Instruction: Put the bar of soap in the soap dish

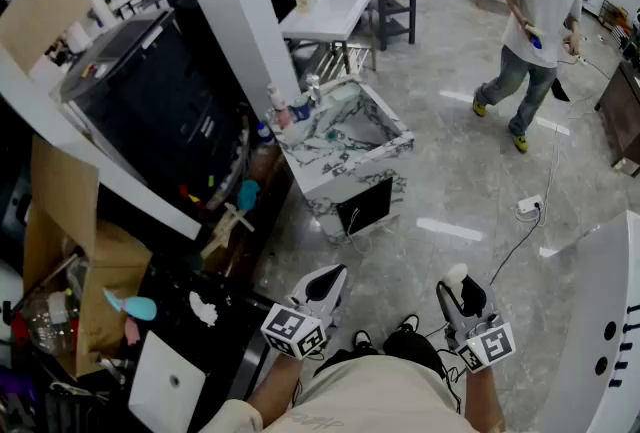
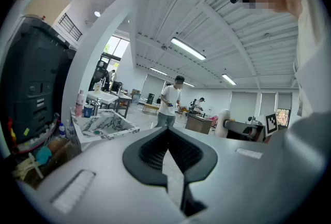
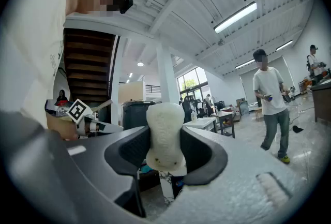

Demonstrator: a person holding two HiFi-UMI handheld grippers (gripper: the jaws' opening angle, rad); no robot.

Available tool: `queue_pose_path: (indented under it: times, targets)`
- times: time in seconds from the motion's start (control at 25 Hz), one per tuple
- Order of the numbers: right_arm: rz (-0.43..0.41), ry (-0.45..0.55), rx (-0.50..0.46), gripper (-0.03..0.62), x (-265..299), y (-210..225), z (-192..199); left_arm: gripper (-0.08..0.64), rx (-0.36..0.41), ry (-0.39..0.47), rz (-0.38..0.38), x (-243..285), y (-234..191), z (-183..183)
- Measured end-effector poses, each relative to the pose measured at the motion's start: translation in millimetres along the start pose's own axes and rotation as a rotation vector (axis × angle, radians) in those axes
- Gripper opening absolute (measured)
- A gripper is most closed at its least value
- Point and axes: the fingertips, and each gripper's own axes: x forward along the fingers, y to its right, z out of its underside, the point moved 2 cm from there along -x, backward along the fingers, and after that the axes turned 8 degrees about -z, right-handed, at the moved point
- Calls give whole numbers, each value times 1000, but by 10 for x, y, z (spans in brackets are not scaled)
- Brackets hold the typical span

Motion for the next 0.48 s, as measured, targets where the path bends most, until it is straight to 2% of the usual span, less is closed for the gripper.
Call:
queue_pose_path:
  times: [0.28,0.48]
  targets:
    - [2,4,-8,187,-94,346,-54,18,53,30,18,336,246,-238]
    - [5,-13,-20,188,-168,599,-27,18,65,4,72,677,503,-217]
